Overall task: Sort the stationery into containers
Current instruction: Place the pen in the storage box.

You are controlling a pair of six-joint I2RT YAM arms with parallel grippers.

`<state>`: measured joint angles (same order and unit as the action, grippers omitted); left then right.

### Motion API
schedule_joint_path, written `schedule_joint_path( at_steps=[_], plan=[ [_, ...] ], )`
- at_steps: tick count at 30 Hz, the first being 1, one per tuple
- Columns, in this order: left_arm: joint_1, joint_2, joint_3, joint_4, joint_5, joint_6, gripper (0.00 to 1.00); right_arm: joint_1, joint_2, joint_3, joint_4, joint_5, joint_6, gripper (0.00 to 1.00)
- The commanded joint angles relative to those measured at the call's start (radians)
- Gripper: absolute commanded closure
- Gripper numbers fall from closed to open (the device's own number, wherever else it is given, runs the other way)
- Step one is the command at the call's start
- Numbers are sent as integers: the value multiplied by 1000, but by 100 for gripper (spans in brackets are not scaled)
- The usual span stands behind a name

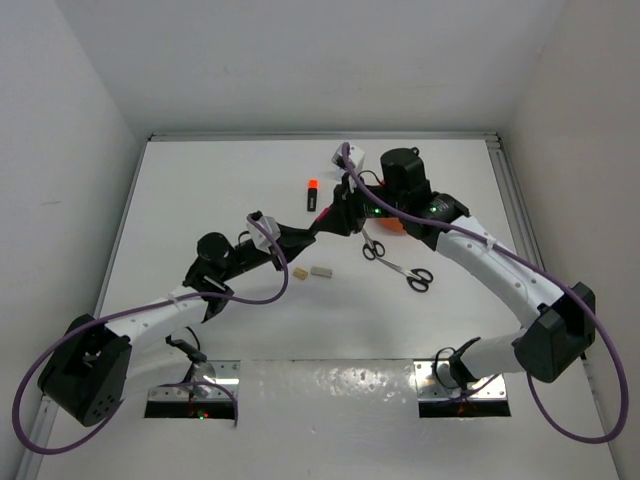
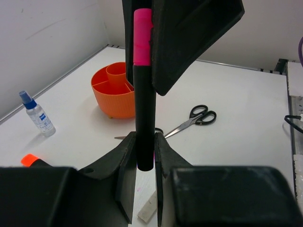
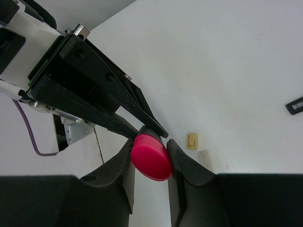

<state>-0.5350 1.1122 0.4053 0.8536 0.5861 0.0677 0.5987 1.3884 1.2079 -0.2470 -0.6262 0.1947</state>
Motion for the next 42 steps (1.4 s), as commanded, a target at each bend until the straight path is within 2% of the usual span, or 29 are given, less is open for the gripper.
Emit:
schedule_joint_path(
  at_steps=[1, 3, 6, 8, 10, 14, 15, 17, 20, 23, 30, 36, 39, 40, 42],
  plan=[
    [0, -17, 1, 111, -5, -12, 100, 39, -28, -30, 136, -26, 55, 100],
    [-2, -12, 4, 120, -5, -23, 100, 49, -31, -50, 153, -23, 63, 100],
    [0, -11, 7, 130, -28, -39, 88, 53, -42, -62, 176, -23, 64, 100],
    [-2, -11, 7, 131, -29, -37, 86, 56, -46, -68, 176, -26, 63, 100],
    [-2, -12, 6, 130, -29, -37, 75, 55, -49, -70, 178, -29, 61, 100],
    [-2, -17, 6, 125, -31, -32, 42, 56, -55, -74, 170, -29, 54, 100],
    [-2, -17, 4, 122, -31, -31, 28, 55, -60, -76, 169, -30, 52, 100],
    [-2, -20, 4, 117, -32, -22, 17, 55, -65, -87, 169, -30, 52, 100],
    [-2, -25, 3, 107, -34, -6, 11, 55, -75, -111, 173, -23, 58, 100],
    [0, -34, 3, 81, -34, 4, 1, 55, -88, -116, 173, -6, 51, 100],
    [1, -54, -8, 42, -37, 32, 0, 39, -84, -90, 115, 92, 43, 100],
    [12, -80, -20, 4, -81, 66, 0, -37, -117, -111, 92, 541, 170, 100],
    [13, -84, -26, -4, -97, 69, 0, -95, -126, -111, 68, 673, 250, 100],
    [15, -84, -26, -5, -98, 69, 0, -106, -120, -105, 54, 777, 262, 100],
    [15, -86, -29, -5, -97, 70, 0, -140, -94, -76, 6, 871, 285, 100]
  ],
)
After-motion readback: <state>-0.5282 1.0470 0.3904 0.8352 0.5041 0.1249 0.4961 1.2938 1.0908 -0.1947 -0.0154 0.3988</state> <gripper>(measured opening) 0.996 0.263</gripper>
